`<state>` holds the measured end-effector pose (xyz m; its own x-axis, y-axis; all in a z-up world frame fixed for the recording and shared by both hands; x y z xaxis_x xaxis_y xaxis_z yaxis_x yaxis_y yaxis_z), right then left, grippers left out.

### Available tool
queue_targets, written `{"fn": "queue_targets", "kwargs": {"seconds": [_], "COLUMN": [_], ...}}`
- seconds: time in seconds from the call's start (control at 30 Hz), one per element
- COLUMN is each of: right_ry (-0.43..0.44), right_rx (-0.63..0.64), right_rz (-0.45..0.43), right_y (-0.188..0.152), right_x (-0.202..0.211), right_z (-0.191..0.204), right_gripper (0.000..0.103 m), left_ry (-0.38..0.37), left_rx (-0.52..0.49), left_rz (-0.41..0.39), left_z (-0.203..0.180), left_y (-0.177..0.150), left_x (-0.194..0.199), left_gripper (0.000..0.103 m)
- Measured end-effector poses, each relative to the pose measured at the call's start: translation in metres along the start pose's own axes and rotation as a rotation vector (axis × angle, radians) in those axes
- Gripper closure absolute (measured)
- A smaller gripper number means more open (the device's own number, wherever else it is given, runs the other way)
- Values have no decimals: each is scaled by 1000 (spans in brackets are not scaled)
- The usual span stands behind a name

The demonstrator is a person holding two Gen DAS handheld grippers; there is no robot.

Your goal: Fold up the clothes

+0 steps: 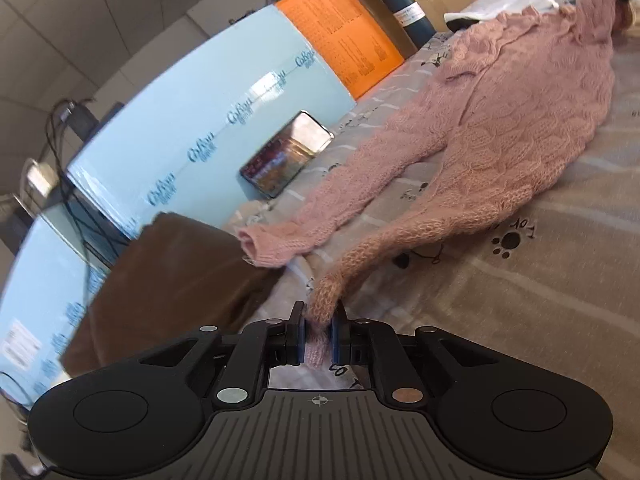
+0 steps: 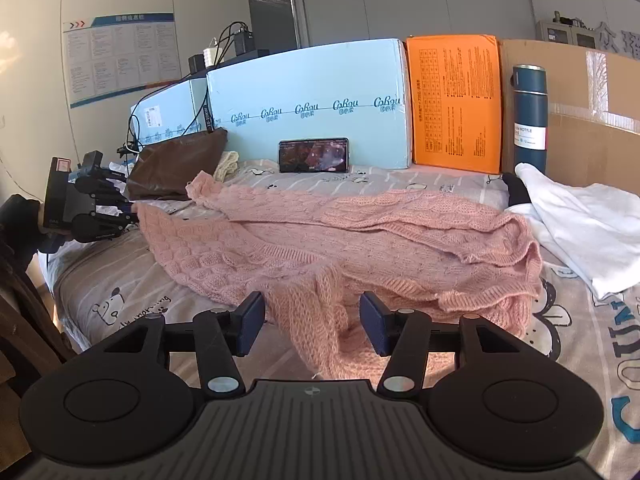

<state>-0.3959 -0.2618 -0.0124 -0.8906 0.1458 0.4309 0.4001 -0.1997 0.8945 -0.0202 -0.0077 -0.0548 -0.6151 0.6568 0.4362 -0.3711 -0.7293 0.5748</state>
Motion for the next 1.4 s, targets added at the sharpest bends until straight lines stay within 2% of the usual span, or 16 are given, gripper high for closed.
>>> {"fn": "queue_targets", "kwargs": {"seconds": [0.13, 0.23, 0.3, 0.33, 0.37, 0.43, 0.53, 0.6, 0.63, 0.67, 0.77, 0.9, 1.1, 1.2, 1.27, 1.4], "right_ry": [-5, 5, 25, 35, 44, 65, 106, 123, 132, 145, 211, 280, 242, 140, 70, -5], "right_rx": [3, 21, 47, 52, 59, 80, 113, 116, 117, 119, 87, 25, 83, 203, 260, 274], "right_rz": [-14, -24, -44, -57, -67, -50, 41, 94, 121, 136, 30, -109, 32, 105, 108, 4], "right_y": [4, 7, 12, 15, 20, 26, 24, 19, 16, 14, 28, 59, 57, 42, 35, 40], "right_x": [3, 7, 13, 14, 13, 3, -23, -40, -49, -55, -54, -62, -124, -146, -147, -115], "right_z": [-1, 2, 8, 10, 12, 14, 18, 17, 16, 16, 13, -1, 0, 13, 18, 15], "right_gripper": [51, 51, 49, 48, 48, 48, 51, 63, 83, 92, 92, 92, 92, 85, 51, 40], "left_ry": [124, 188, 234, 246, 222, 117, -135, -307, -362, -412, -501, -476, -471, -479, -476, -429], "left_rx": [-81, -14, 92, 158, 240, 402, 631, 747, 758, 762, 712, 694, 691, 703, 713, 741], "left_rz": [131, 210, 169, 124, 55, -85, -280, -332, -314, -291, -182, -73, -37, -36, -48, -144], "left_z": [3, 18, 28, 32, 33, 30, 18, 4, -4, -13, -41, -55, -57, -54, -51, -35], "left_y": [-19, -39, -37, -32, -21, 3, 39, 59, 69, 78, 96, 92, 88, 87, 87, 83], "left_x": [-2, -1, 7, 12, 18, 26, 29, 20, 12, 5, -17, -30, -34, -35, -33, -17], "left_gripper": [83, 83, 78, 65, 55, 18, 16, 9, 6, 5, 5, 5, 4, 4, 4, 4]}}
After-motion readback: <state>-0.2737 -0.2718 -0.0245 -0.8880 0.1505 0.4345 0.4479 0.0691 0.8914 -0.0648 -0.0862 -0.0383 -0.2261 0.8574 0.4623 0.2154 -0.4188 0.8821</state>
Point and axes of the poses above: each gripper's, at about its wrist camera, not at the fingertips, and x roughly against the way its jaws point, z to its left, y to its top, the point moved 3 cm from there along -x, roughly the way its jaws point, and after that the axes turned 1 degree about -y, right-handed, at the moved point
